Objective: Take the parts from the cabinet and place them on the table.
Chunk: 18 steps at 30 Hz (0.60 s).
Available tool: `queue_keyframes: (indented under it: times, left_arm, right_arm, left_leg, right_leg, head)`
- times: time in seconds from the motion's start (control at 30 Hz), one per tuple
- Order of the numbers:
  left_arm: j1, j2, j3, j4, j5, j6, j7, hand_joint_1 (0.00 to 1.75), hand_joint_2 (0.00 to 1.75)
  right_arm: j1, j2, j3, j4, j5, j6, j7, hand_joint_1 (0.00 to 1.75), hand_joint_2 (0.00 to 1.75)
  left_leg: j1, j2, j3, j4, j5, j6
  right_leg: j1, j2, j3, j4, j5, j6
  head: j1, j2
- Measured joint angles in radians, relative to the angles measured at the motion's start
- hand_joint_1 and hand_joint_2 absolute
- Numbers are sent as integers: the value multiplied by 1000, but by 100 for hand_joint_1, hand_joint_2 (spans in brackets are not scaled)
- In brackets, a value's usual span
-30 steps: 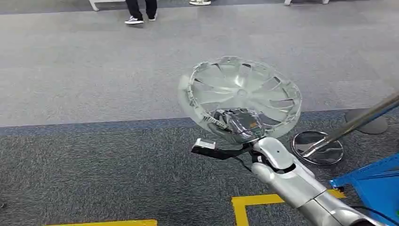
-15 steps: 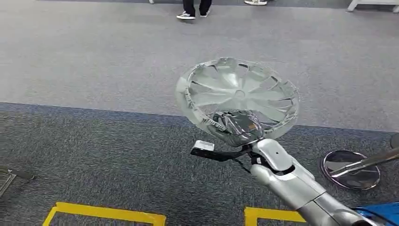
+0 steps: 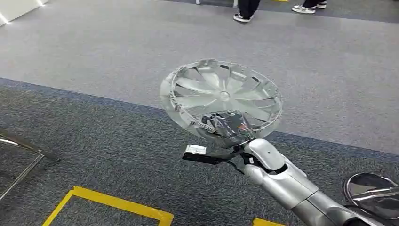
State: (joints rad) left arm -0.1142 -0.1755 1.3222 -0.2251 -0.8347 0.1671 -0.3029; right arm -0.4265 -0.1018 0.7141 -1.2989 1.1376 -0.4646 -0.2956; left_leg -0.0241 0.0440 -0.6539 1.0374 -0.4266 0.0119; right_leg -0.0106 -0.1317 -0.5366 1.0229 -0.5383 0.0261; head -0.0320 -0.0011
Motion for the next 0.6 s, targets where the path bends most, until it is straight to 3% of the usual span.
queue_keyframes:
  times: [0.03,0.07,0.1,0.13,0.2,0.23,0.27,0.33,0.37,0.4,0.5,0.53,0.57,0.6]
  left_arm:
    - [2,1,0,0,0,0,0,0,175]
    - [5,2,0,0,0,0,1,0,175]
    - [2,3,0,0,1,2,2,0,175]
    - [-2,3,0,0,3,2,2,0,175]
    - [-3,0,0,0,2,0,5,0,175]
    - [-3,0,0,0,0,-1,9,0,175]
    - [-1,0,0,0,0,-1,14,0,175]
    - [-1,0,-1,0,-4,9,14,0,175]
    - [-2,0,-1,0,-6,19,13,0,175]
    - [-3,0,-1,0,-6,24,13,0,175]
    - [3,-2,-1,0,-8,32,11,0,175]
    - [5,-2,-1,0,-8,33,11,0,175]
    - [6,0,-1,0,-8,33,11,0,175]
    - [5,-2,-1,0,-8,33,11,0,175]
  right_arm:
    - [-3,5,2,0,-1,0,3,175,175]
    - [-6,6,4,0,-2,-1,5,175,175]
    - [-10,6,6,0,-3,-1,5,175,175]
    - [-9,6,9,0,-3,-1,5,175,175]
    - [-8,6,13,1,-2,-1,5,175,175]
    - [-9,6,15,3,-3,-1,8,175,175]
    - [-9,6,18,6,-3,-1,9,175,175]
    - [-10,6,21,6,-4,-1,13,175,175]
    - [-10,6,22,6,-6,-1,13,175,175]
    - [-11,6,24,9,-7,-1,14,175,175]
    - [-13,6,28,12,-8,-2,15,175,175]
    - [-16,8,29,12,-10,-2,16,175,175]
    - [-17,10,29,12,-10,-2,18,175,175]
    - [-17,10,29,12,-10,-2,18,175,175]
  left_leg:
    - [7,-11,8,-13,5,8]
    - [12,-23,15,-19,7,13]
    - [14,-33,16,-20,8,19]
    - [14,-45,16,-20,6,23]
    - [13,-74,16,-19,4,26]
    - [14,-89,17,-19,4,26]
    - [15,-106,19,-18,3,25]
    - [19,-137,24,-12,-1,18]
    - [21,-149,22,-7,-5,12]
    - [17,-160,11,1,-7,6]
    - [29,-196,0,-2,2,-11]
    - [27,-209,-1,-1,1,-15]
    - [25,-177,-4,11,-8,-18]
    - [22,-161,-7,16,-12,-20]
  right_leg:
    - [-1,-1,5,1,-7,8]
    - [-6,58,-5,17,-24,9]
    - [-7,100,-31,70,-52,7]
    - [-7,119,-71,148,-85,7]
    - [-6,131,-160,300,-134,10]
    - [-6,131,-183,320,-123,11]
    - [-6,131,-179,285,-82,11]
    - [-11,148,-114,120,26,11]
    - [-18,190,-86,43,56,13]
    - [-24,239,-66,31,41,15]
    - [-15,210,-65,27,37,3]
    - [-21,197,-60,20,40,-4]
    - [-21,181,-52,15,41,-9]
    - [-21,178,-50,14,40,-11]
  head:
    - [0,0]
    - [4,0]
    - [6,0]
    - [11,0]
    - [11,0]
    - [13,0]
    - [13,0]
    - [13,0]
    - [13,0]
    - [13,0]
    - [14,0]
    - [12,0]
    - [13,0]
    - [11,0]
